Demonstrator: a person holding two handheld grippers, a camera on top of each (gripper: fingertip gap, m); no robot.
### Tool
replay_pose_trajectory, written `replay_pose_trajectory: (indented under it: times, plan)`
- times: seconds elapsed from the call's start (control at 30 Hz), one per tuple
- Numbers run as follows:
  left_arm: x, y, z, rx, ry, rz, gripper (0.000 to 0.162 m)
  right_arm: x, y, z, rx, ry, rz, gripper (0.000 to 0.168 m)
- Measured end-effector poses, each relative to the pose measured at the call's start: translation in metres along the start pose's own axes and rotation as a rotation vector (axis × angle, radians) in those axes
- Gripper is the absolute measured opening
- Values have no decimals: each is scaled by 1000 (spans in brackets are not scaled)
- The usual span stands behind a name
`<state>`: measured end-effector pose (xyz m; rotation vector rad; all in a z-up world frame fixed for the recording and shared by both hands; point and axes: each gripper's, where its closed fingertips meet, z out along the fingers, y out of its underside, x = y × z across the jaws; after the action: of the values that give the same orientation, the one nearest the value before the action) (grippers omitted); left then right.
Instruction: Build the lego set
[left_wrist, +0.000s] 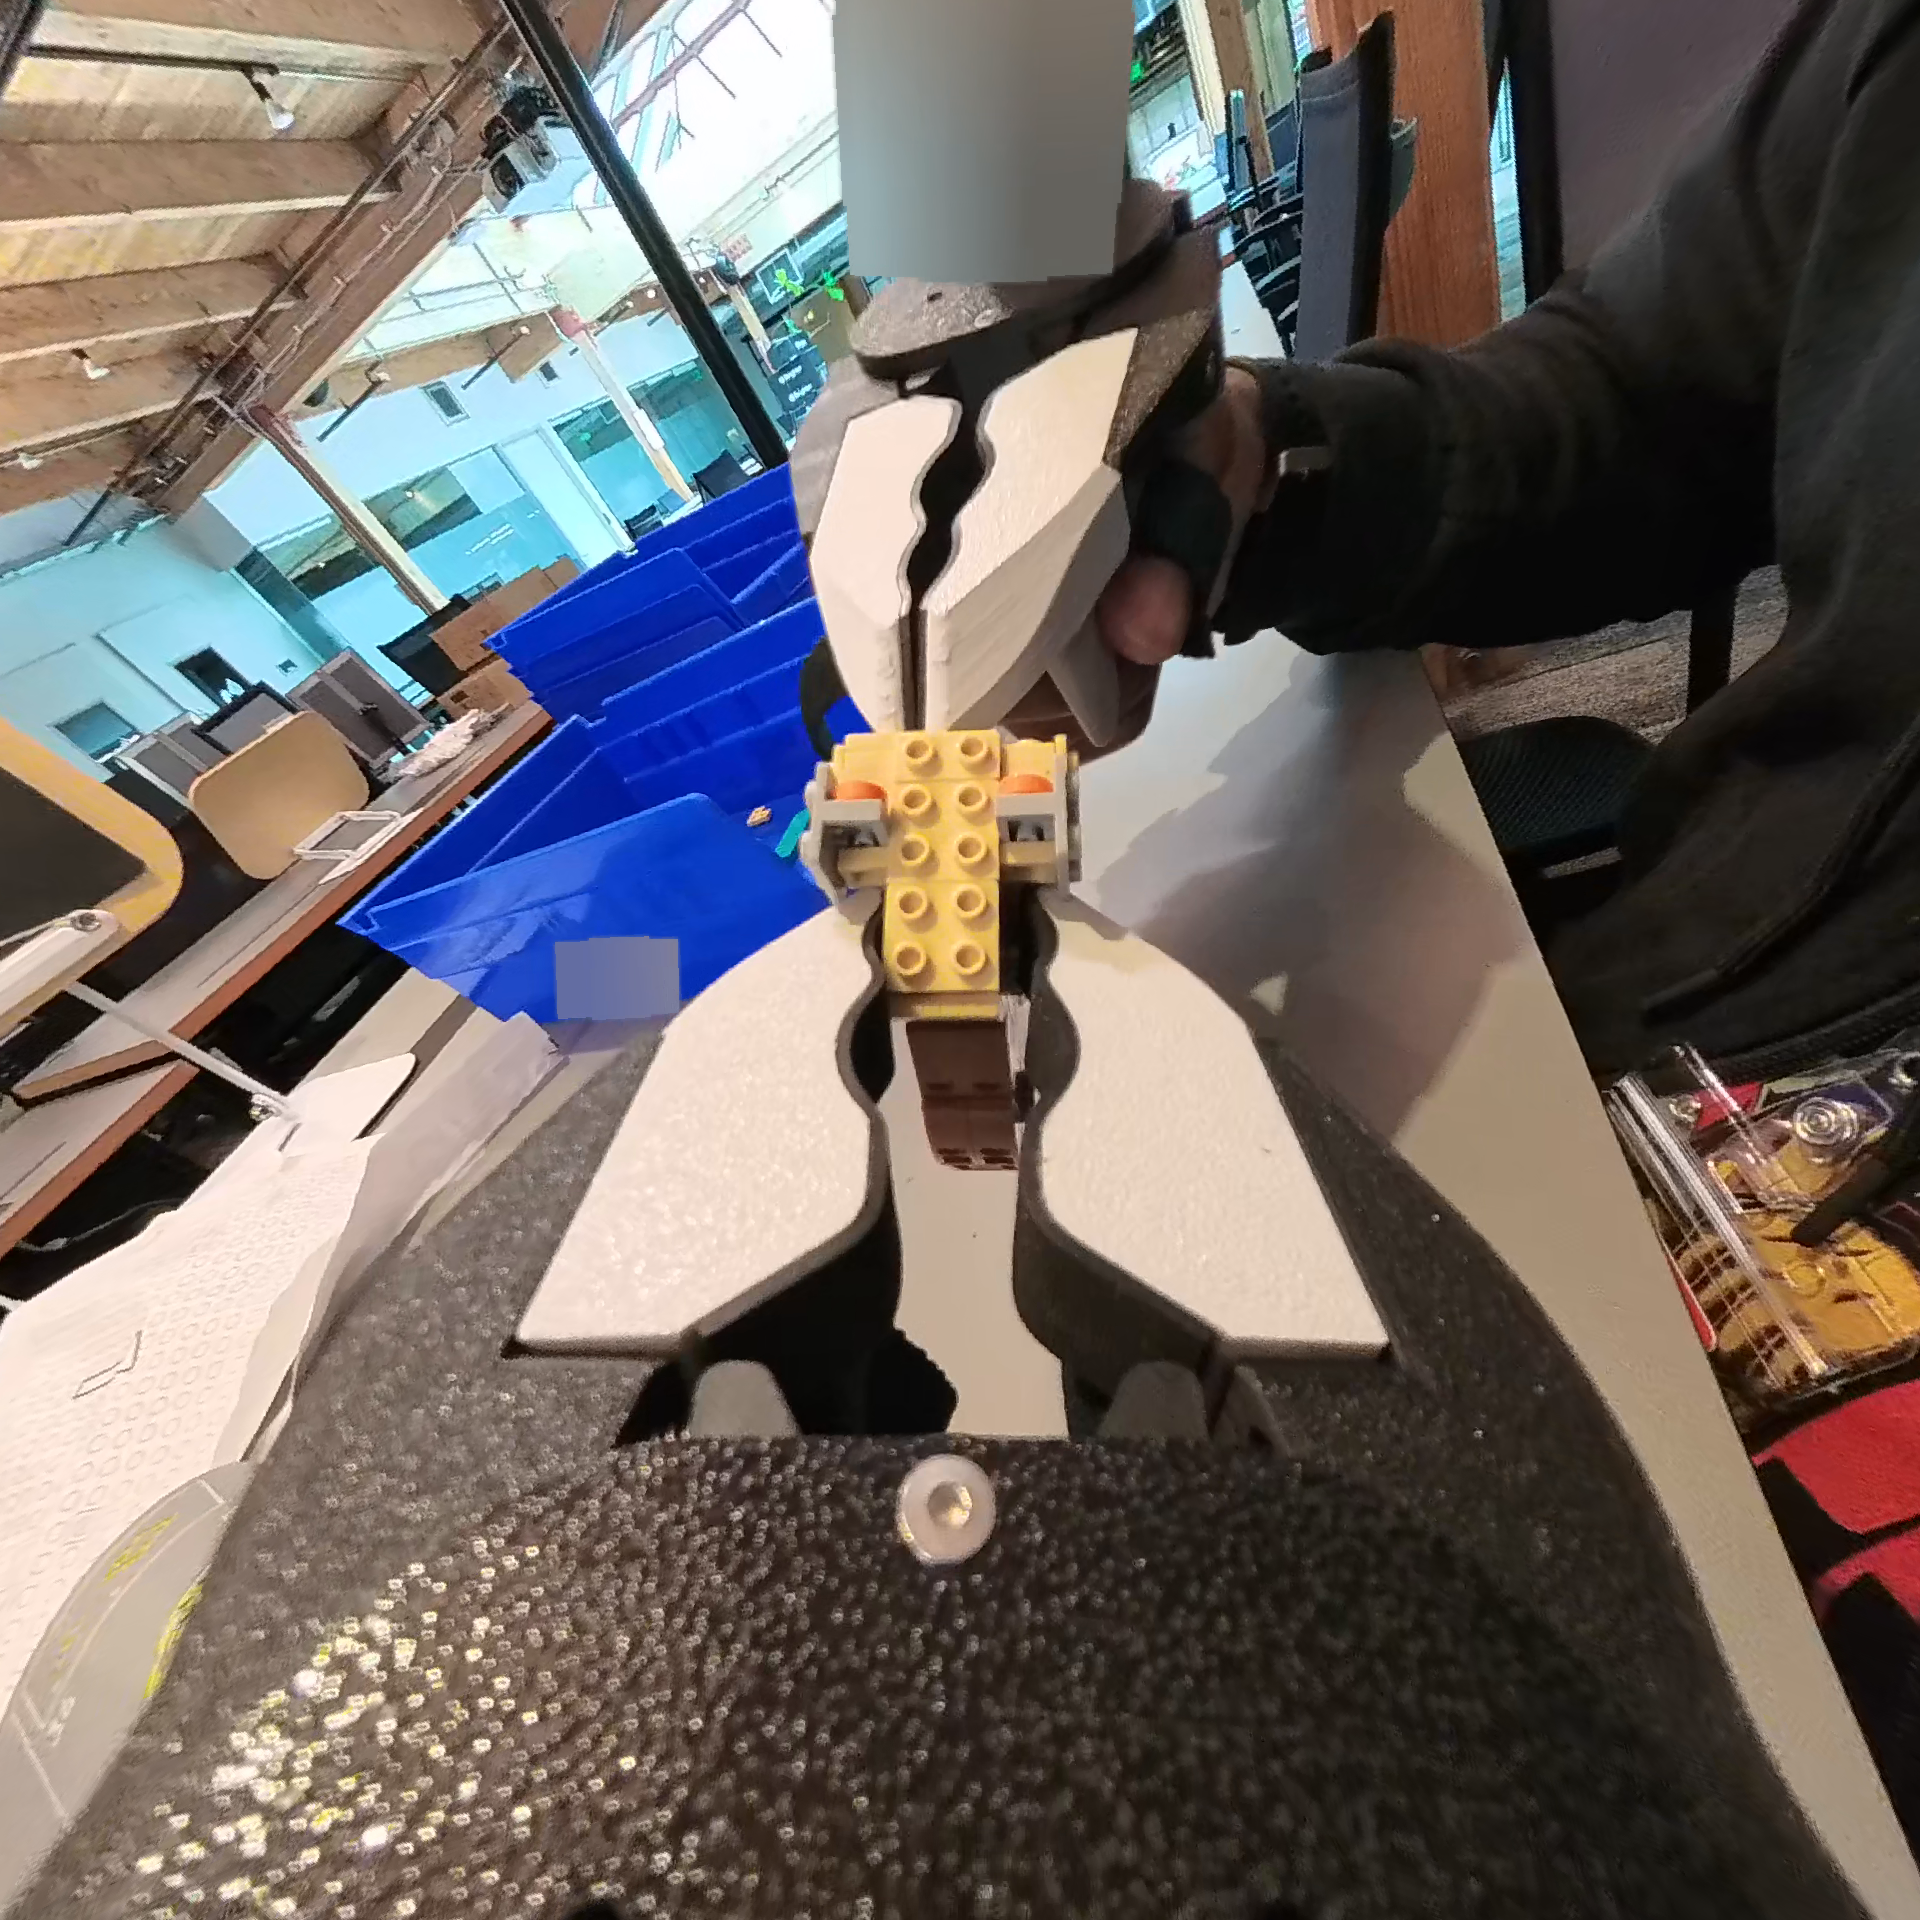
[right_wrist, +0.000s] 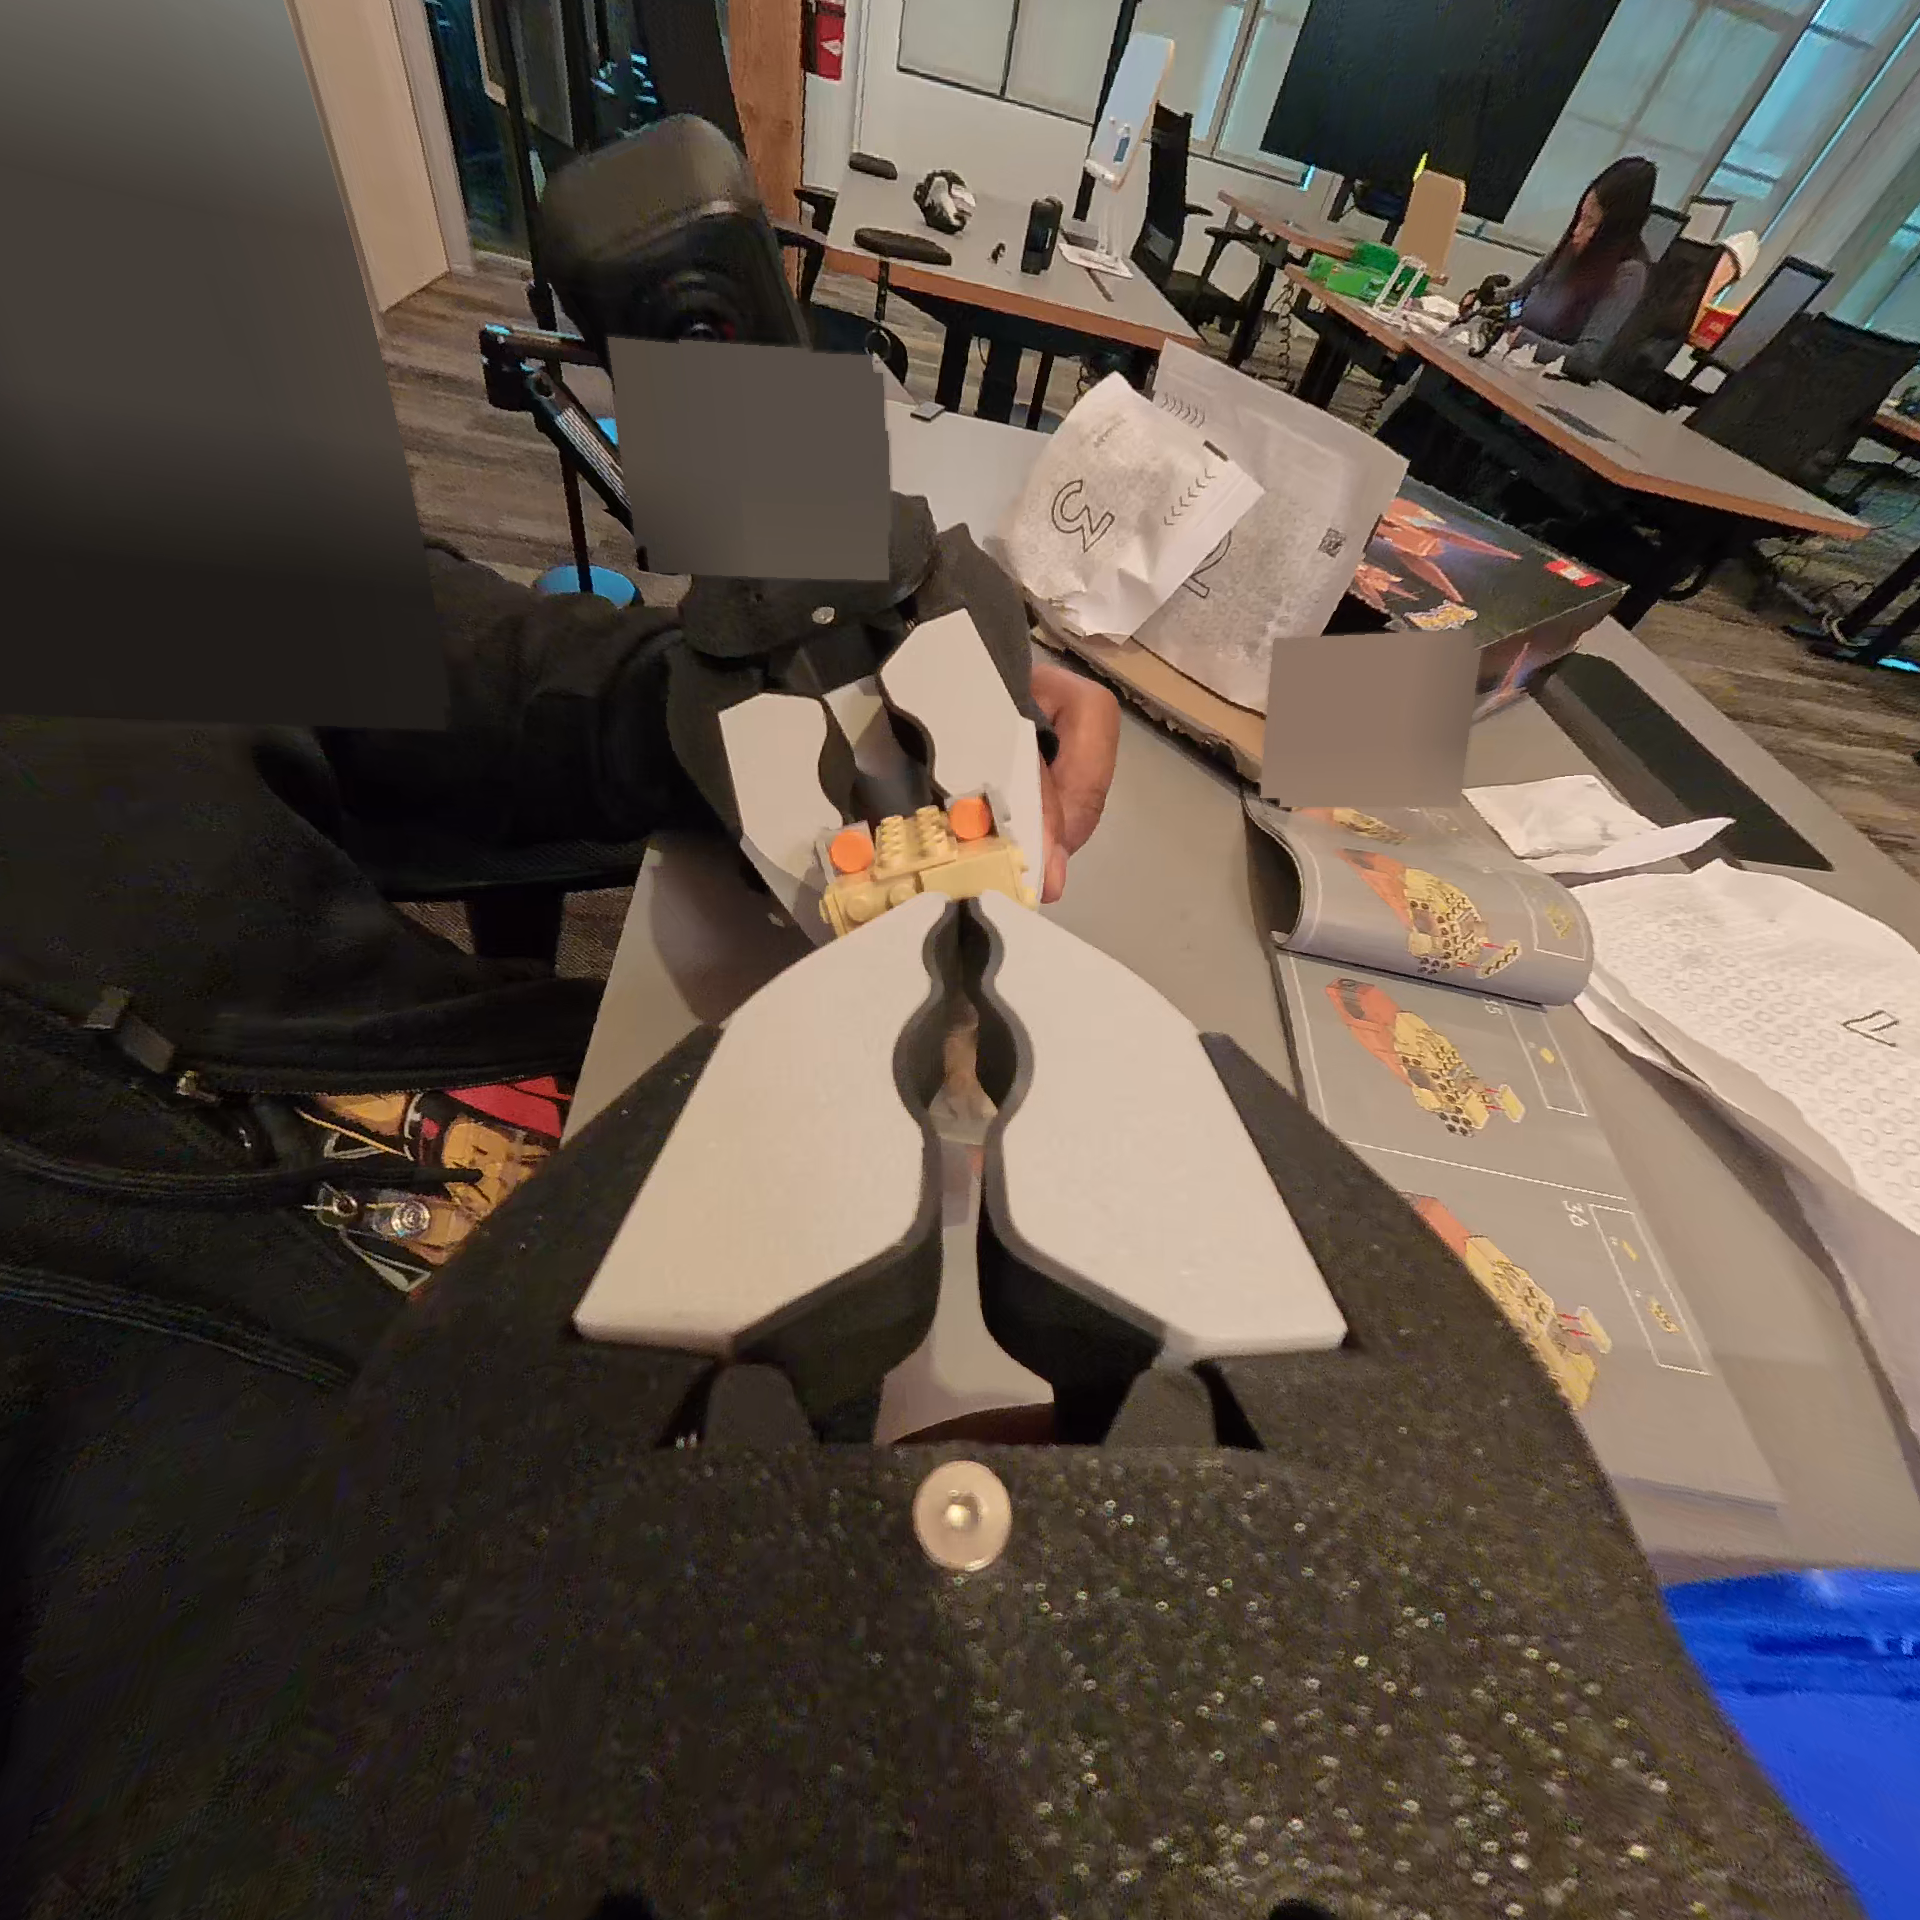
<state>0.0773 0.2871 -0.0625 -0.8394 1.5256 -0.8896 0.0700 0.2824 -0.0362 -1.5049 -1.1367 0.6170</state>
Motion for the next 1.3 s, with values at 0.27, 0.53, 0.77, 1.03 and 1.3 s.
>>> replay_pose_trajectory:
  times: [0.27, 0.53, 0.77, 1.03, 1.3]
  plan:
    - [-11, -16, -3, 147, 78, -290, 21, 28, -36, -22, 186, 74, 105, 0]
    - [-27, -54, -43, 555, 323, -710, 21, 37, -21, -17, 143, 113, 102, 0]
    - [-27, -65, -56, 655, 380, -717, 21, 34, -21, -14, 146, 101, 87, 0]
    - [-51, -24, -35, 390, 28, -648, 21, 56, 38, -21, -167, 188, -4, 0]
    - [-53, 11, -30, 146, -164, -581, 21, 53, 117, -18, -507, 80, 117, 7]
